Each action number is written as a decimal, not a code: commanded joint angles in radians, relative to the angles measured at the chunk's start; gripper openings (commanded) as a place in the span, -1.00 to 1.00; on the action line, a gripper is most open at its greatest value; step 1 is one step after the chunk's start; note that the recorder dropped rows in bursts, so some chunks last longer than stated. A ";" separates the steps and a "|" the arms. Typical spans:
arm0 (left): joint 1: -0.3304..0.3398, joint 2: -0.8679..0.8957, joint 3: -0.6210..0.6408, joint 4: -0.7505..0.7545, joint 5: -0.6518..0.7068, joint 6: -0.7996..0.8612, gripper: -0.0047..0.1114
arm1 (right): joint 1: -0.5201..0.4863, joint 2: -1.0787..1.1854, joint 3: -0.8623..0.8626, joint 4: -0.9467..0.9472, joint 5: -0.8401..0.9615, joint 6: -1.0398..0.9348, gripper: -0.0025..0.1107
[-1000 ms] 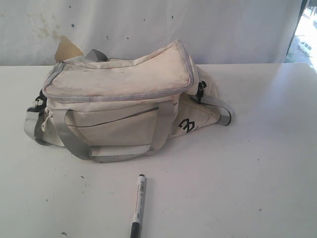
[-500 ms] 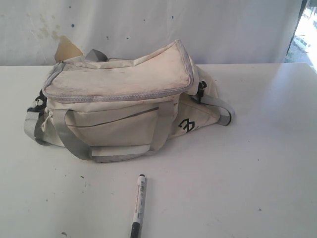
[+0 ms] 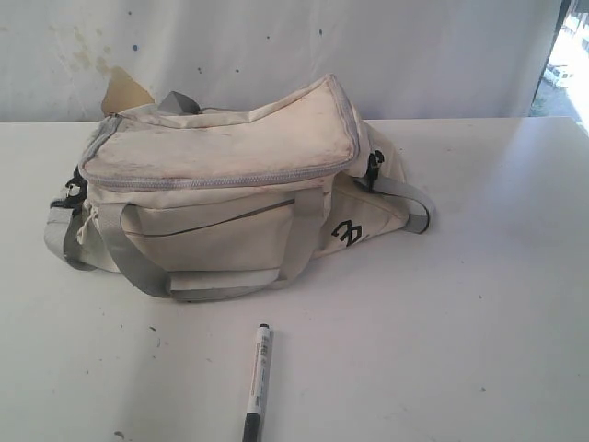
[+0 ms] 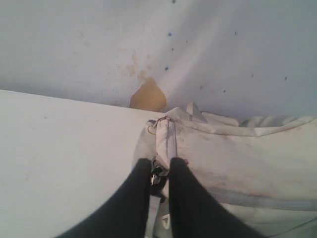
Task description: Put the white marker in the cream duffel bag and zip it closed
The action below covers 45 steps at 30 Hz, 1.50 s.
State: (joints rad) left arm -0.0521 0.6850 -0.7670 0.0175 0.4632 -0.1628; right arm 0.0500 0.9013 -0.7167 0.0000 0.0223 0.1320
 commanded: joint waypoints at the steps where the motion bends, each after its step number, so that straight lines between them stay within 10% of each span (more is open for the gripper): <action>1: 0.001 0.141 -0.014 0.014 -0.057 0.061 -0.27 | 0.001 0.117 -0.010 0.000 0.046 -0.033 -0.74; 7: 0.001 0.304 -0.014 0.014 -0.130 0.010 0.31 | 0.001 0.240 -0.087 0.076 0.227 -0.023 -0.35; 15: 0.001 0.528 -0.137 -0.018 0.012 0.009 0.32 | 0.001 0.408 -0.255 0.460 0.491 -0.393 -0.32; 22: 0.001 0.717 -0.286 -0.018 0.046 0.023 0.32 | 0.001 0.552 -0.323 0.845 0.586 -0.802 0.41; 31: 0.001 0.971 -0.543 -0.018 0.142 0.063 0.66 | 0.001 0.761 -0.492 0.956 0.688 -0.868 0.36; 45: 0.001 1.272 -0.802 -0.094 0.233 0.148 0.66 | 0.126 0.950 -0.647 0.991 0.525 -0.896 0.36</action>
State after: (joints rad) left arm -0.0521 1.9267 -1.5384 -0.0508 0.6965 -0.0265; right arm 0.1544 1.8288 -1.3523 0.9849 0.6117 -0.7485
